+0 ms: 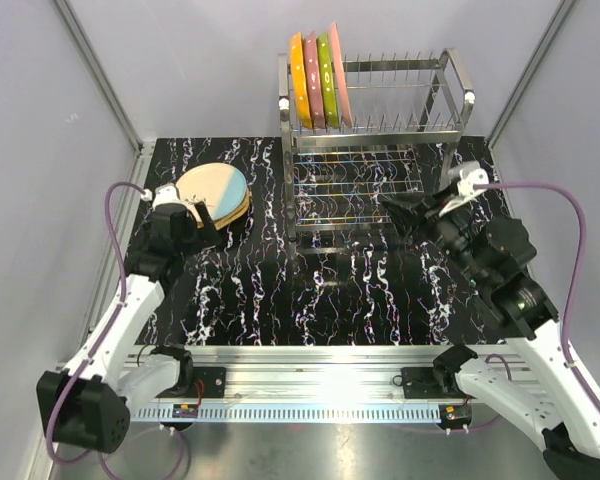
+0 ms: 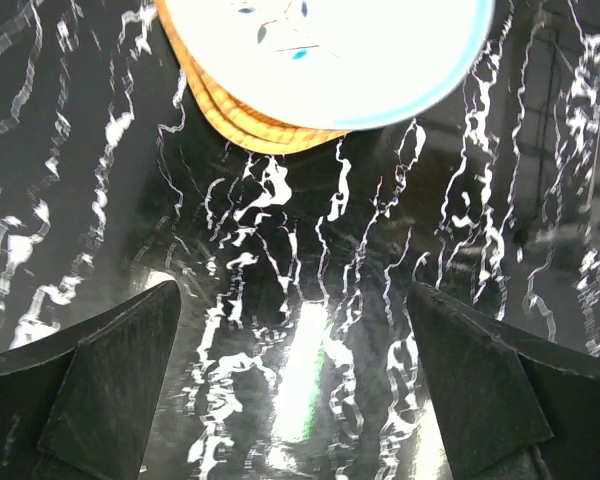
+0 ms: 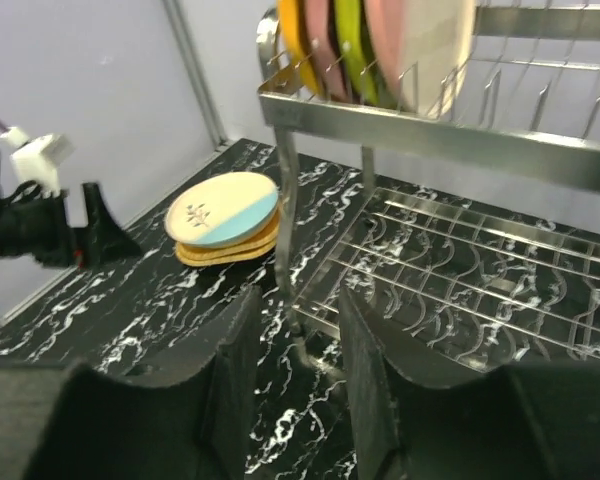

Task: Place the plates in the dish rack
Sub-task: Insert the plate into the dish rack, then grab a plate with the left arm

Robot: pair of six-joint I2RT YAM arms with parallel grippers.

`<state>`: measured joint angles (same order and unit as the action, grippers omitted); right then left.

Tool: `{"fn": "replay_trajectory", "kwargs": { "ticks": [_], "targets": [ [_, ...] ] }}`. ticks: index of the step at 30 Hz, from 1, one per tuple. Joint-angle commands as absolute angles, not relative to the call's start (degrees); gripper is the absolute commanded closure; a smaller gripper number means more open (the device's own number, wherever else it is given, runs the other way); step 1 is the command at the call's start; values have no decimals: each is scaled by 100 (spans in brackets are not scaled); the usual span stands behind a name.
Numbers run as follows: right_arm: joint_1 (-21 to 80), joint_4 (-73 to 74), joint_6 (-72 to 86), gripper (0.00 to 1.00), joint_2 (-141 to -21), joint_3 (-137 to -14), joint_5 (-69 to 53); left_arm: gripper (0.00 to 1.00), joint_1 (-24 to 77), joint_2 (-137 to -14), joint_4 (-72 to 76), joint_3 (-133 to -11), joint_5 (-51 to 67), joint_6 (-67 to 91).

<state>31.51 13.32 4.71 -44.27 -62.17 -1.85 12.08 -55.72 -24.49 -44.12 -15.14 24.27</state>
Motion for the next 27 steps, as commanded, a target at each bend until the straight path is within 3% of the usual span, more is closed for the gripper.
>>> {"fn": "replay_trajectory", "kwargs": {
  "ticks": [1,10,27],
  "targets": [
    [3173,1441,764,57,-4089,-5470,-747,1,757,-5913,-2294,-4781,-583,3093],
    [3190,1187,1432,60,-3323,-4036,-1344,3,-483,-6960,-1619,-4975,869,4191],
    [3472,1275,1459,61,-3428,-3982,-1072,19,-545,-8534,-273,-5212,449,4851]
  ]
}}
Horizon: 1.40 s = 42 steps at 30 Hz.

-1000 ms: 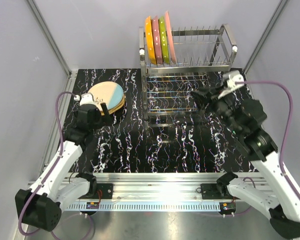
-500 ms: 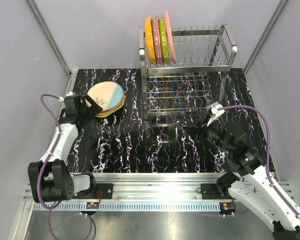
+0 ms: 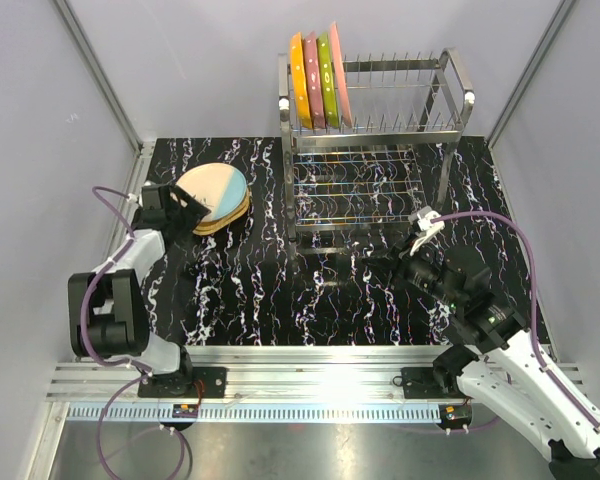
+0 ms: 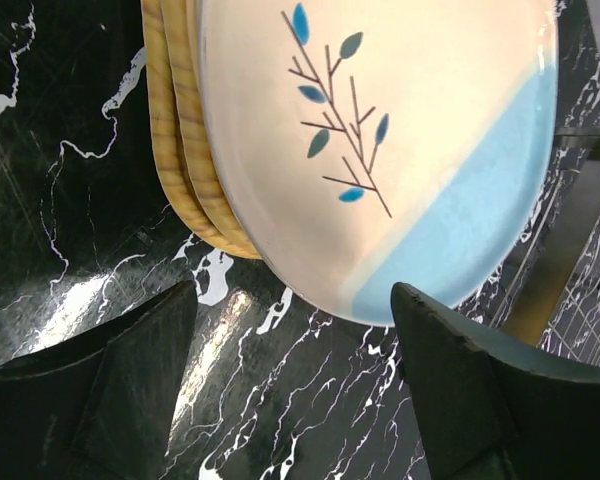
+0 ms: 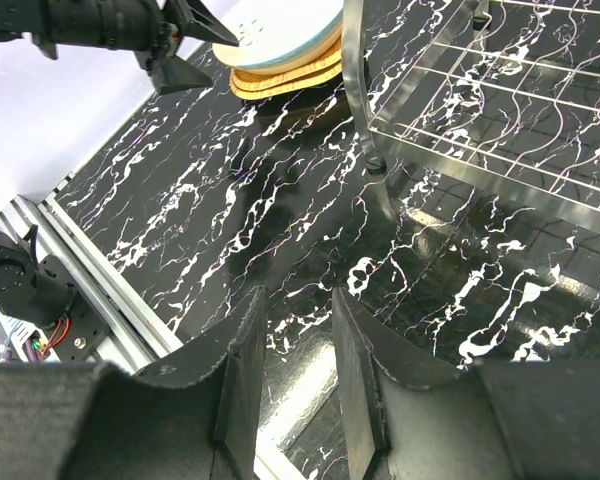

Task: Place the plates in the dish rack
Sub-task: Grab a plate with the left arm

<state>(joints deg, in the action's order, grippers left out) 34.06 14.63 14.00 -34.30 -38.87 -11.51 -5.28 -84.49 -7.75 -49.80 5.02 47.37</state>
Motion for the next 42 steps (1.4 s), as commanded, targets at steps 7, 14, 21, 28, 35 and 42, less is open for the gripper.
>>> {"fn": "replay_trajectory", "kwargs": {
  "ticks": [7,14,21,28,35,42],
  "targets": [
    [3533,1336,1450,61,-3507,-4008,-958,37,-545,-8815,-176,-5326,343,4781],
    [3577,1397,1433,61,-3480,-4025,-818,82,-554,-8877,-351,-5379,255,4764],
    [3630,1476,1406,62,-3481,-4069,-765,100,-589,-8649,-518,-5326,281,4755],
    [3683,1547,1397,61,-3542,-4096,-773,100,-694,-8192,-685,-5282,352,4685],
    [3753,1591,1415,62,-3604,-4122,-773,100,-703,-7753,-730,-5133,474,4351],
    [3797,1643,1389,62,-3647,-4157,-721,100,-703,-7506,-712,-4905,624,4008]
  ]
}}
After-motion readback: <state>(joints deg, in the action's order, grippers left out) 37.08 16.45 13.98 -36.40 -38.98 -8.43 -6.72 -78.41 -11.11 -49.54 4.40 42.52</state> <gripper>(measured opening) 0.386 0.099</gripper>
